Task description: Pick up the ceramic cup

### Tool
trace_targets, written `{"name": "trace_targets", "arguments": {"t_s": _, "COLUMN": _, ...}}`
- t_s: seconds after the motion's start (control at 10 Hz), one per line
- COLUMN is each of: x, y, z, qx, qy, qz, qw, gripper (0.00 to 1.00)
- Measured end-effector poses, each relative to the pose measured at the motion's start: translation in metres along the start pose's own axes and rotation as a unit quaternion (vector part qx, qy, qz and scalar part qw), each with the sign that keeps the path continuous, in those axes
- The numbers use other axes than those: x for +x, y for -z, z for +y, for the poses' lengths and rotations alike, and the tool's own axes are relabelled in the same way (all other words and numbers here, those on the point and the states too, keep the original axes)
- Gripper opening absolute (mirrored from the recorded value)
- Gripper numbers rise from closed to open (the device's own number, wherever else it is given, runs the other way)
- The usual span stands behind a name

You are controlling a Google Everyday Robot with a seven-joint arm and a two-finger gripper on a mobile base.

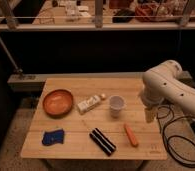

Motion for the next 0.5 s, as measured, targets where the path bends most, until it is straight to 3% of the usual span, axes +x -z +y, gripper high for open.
{"name": "trace_targets", "arguments": {"t_s": 0.5, "x": -0.023, "y": 0.000, "z": -0.012, "qx": 0.018, "qy": 0.038, "qz": 0.004, "qw": 0.9991, "gripper": 0.80}}
